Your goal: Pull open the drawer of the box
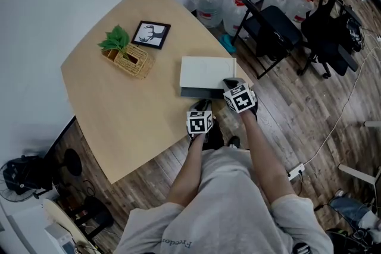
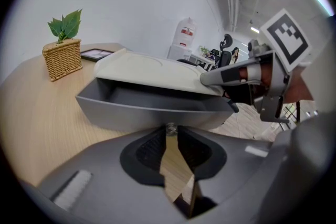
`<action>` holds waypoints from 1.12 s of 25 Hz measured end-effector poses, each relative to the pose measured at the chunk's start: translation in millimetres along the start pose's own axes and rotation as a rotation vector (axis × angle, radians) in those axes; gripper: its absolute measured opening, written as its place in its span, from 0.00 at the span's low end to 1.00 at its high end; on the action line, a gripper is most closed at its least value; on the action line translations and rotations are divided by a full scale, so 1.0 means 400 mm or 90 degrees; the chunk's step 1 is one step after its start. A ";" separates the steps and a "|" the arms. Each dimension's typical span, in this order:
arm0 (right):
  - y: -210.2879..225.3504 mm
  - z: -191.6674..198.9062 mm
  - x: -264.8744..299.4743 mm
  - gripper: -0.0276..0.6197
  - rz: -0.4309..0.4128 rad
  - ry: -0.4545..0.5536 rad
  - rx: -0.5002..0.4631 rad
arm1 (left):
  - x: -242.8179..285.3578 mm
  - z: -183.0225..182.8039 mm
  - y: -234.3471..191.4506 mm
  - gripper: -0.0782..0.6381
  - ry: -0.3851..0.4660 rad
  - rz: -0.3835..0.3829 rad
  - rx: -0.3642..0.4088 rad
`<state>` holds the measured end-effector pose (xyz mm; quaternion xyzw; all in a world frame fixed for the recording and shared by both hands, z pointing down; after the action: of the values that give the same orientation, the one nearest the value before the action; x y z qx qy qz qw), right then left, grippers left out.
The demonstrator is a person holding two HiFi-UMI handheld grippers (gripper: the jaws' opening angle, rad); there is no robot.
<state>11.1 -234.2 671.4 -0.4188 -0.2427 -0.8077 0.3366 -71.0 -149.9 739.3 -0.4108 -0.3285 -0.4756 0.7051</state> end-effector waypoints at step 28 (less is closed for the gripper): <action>0.003 -0.003 0.003 0.05 -0.001 -0.005 0.004 | -0.028 0.066 0.012 0.27 0.004 -0.005 -0.019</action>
<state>11.1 -236.2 672.0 -0.4207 -0.2468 -0.8055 0.3365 -72.3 -120.9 740.3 -0.4184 -0.3206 -0.4844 0.6982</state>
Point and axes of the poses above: the fingertips, and each gripper's own axes: x forward along the fingers, y to its right, z out of its underside, the point moved 1 cm from there along -x, backward along the fingers, and after that the axes turned 14 degrees about -y, right-handed, at the moved point
